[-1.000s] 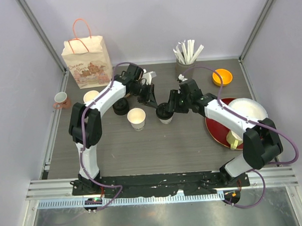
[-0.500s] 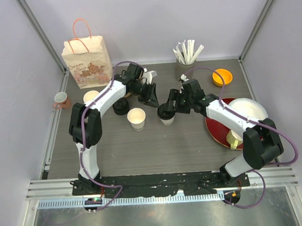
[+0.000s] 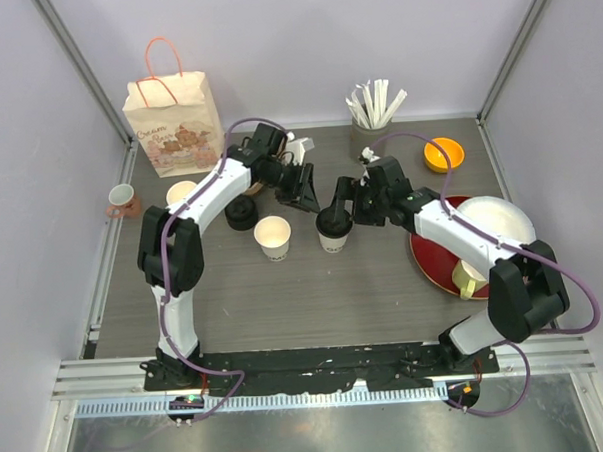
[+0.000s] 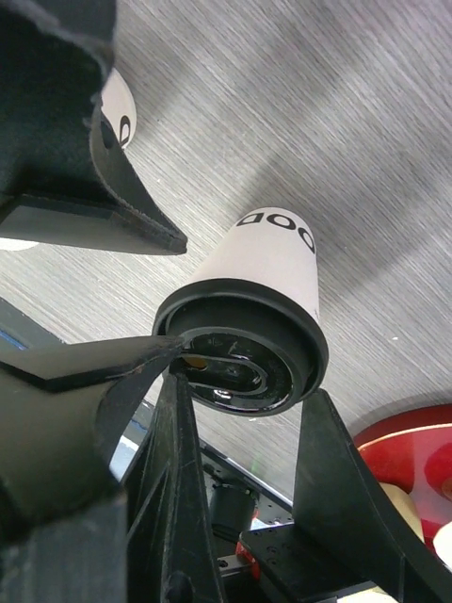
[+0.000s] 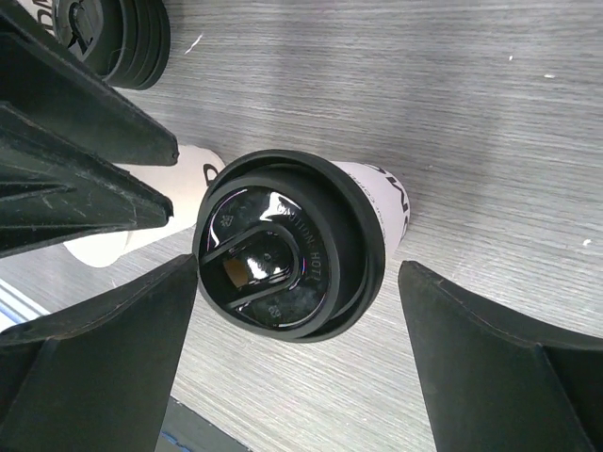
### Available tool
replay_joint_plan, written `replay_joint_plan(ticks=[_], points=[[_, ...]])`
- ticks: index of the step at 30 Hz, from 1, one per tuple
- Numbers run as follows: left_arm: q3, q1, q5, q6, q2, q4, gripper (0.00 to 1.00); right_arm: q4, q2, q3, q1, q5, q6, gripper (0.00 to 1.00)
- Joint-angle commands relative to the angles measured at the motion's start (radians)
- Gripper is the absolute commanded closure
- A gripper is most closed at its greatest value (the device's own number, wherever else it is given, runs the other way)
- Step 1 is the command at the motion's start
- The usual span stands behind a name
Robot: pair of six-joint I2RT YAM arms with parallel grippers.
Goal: Pack the takeout coffee
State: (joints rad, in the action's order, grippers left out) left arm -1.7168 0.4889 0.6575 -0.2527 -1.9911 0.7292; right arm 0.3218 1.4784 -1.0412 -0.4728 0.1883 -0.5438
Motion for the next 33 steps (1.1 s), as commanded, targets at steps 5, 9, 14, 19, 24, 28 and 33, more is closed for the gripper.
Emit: replay_joint_plan(ticks=[5, 9, 14, 19, 24, 28, 33], points=[[-0.037, -0.029, 0.056, -0.019, 0.041, 0.029, 0.5, -0.042, -0.142, -0.045, -0.016, -0.038, 0.264, 0.05], [0.106, -0.029, 0.091, -0.152, 0.08, -0.068, 0.5, -0.067, -0.113, -0.051, -0.075, -0.02, 0.45, 0.05], [0.177, -0.03, 0.093, -0.257, 0.095, -0.163, 0.52, -0.058, -0.069, -0.065, -0.105, -0.061, 0.57, 0.05], [0.177, -0.029, 0.08, -0.275, 0.081, -0.166, 0.53, -0.084, -0.038, -0.065, -0.109, -0.067, 0.576, 0.05], [0.207, -0.029, 0.094, -0.31, 0.075, -0.197, 0.55, -0.093, -0.035, -0.03, -0.11, -0.087, 0.573, 0.06], [0.204, -0.03, 0.088, -0.31, 0.064, -0.205, 0.58, -0.124, -0.032, -0.003, -0.112, -0.099, 0.562, 0.09], [0.206, -0.027, 0.076, -0.326, 0.038, -0.224, 0.64, -0.233, -0.043, 0.084, -0.124, -0.087, 0.553, 0.12]])
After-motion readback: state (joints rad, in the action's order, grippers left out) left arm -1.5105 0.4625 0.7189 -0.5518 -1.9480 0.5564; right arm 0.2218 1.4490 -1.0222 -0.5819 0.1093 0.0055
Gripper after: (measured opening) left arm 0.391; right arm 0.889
